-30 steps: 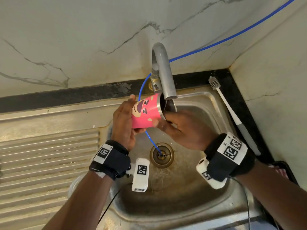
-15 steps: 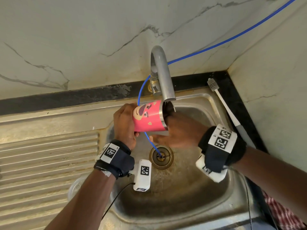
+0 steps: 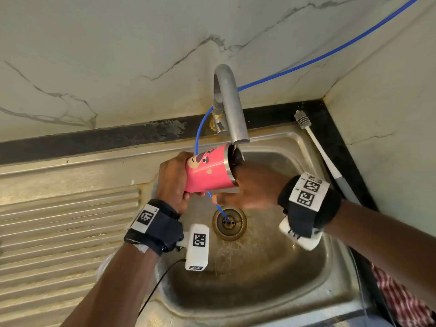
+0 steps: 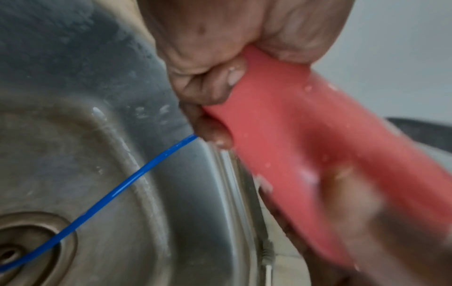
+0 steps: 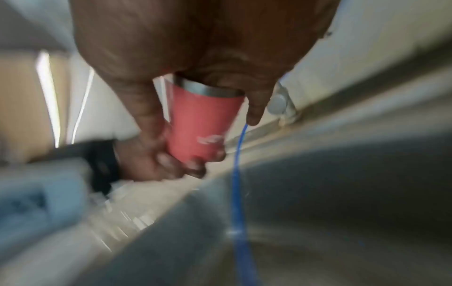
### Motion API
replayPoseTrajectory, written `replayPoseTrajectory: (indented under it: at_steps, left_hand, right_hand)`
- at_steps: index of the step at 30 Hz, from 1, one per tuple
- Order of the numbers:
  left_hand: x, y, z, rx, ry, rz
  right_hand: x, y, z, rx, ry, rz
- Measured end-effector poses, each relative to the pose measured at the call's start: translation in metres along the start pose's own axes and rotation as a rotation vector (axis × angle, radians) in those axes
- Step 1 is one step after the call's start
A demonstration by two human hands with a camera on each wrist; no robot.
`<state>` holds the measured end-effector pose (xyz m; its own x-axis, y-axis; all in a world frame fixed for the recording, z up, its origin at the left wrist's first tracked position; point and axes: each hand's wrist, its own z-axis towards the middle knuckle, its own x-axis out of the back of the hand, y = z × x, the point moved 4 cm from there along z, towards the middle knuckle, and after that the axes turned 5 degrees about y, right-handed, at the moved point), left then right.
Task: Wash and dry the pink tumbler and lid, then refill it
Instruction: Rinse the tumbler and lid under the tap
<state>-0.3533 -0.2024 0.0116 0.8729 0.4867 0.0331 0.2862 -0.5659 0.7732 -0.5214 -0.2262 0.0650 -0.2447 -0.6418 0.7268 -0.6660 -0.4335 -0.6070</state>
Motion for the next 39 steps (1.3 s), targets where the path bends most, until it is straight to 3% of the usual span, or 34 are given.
replayPoseTrajectory:
  at_steps: [2, 4, 6, 9, 11, 14, 18, 20, 22, 25, 26, 28, 29, 32, 33, 35, 39]
  left_hand:
    - [0.000, 0.000, -0.005, 0.095, -0.088, 0.030]
    - [0.000, -0.002, -0.007, 0.153, -0.122, -0.014]
    - [0.001, -0.007, -0.009, 0.176, -0.087, -0.128]
    - [-0.003, -0.009, -0.012, 0.082, -0.083, -0.284]
    - [-0.006, -0.005, -0.013, 0.038, -0.051, -0.293]
    - [-0.007, 0.004, -0.009, 0.038, -0.022, -0.194]
    - [-0.001, 0.004, -0.007, 0.168, -0.086, -0.005]
    - [-0.003, 0.006, -0.007, 0.176, -0.077, -0.007]
    - [-0.007, 0.007, -0.010, 0.154, -0.017, -0.089]
    - [-0.009, 0.008, -0.007, 0.008, 0.095, -0.190]
    - [-0.009, 0.008, -0.006, -0.025, 0.113, -0.195]
    - [-0.009, 0.008, -0.005, -0.026, 0.104, -0.180]
    - [-0.010, 0.008, -0.006, 0.007, 0.082, -0.158]
    - [-0.007, 0.001, -0.013, 0.152, -0.011, -0.078]
    - [-0.007, -0.002, -0.015, 0.188, -0.046, -0.063]
    - [-0.008, -0.008, -0.016, 0.236, -0.111, -0.072]
    - [-0.010, -0.011, -0.017, 0.233, -0.097, -0.134]
  right_hand:
    - [0.002, 0.004, 0.004, 0.067, 0.019, -0.239]
    - [0.004, 0.005, 0.009, 0.047, 0.046, -0.221]
    - [0.005, 0.005, 0.012, -0.017, 0.115, -0.081]
    - [0.005, 0.002, 0.012, -0.146, 0.278, 0.309]
    - [0.003, -0.005, 0.011, -0.146, 0.332, 0.350]
    - [0.004, -0.012, 0.006, -0.100, 0.273, 0.079]
    - [0.012, -0.009, 0.002, 0.222, 0.167, -0.426]
    - [0.008, -0.005, 0.006, 0.174, 0.159, -0.491]
    - [0.001, -0.004, 0.008, 0.020, 0.168, -0.342]
    - [-0.012, -0.004, 0.008, -0.196, 0.142, 0.355]
    - [-0.013, -0.005, 0.007, -0.217, 0.139, 0.593]
    - [-0.011, -0.007, 0.002, -0.190, 0.138, 0.725]
    - [-0.008, -0.007, -0.002, -0.159, 0.114, 0.614]
    - [0.006, -0.002, -0.007, 0.011, 0.103, -0.229]
    - [0.009, 0.000, -0.006, 0.046, 0.105, -0.403]
    - [0.013, 0.001, -0.005, 0.057, 0.124, -0.442]
    - [0.010, 0.004, -0.003, -0.069, 0.178, -0.108]
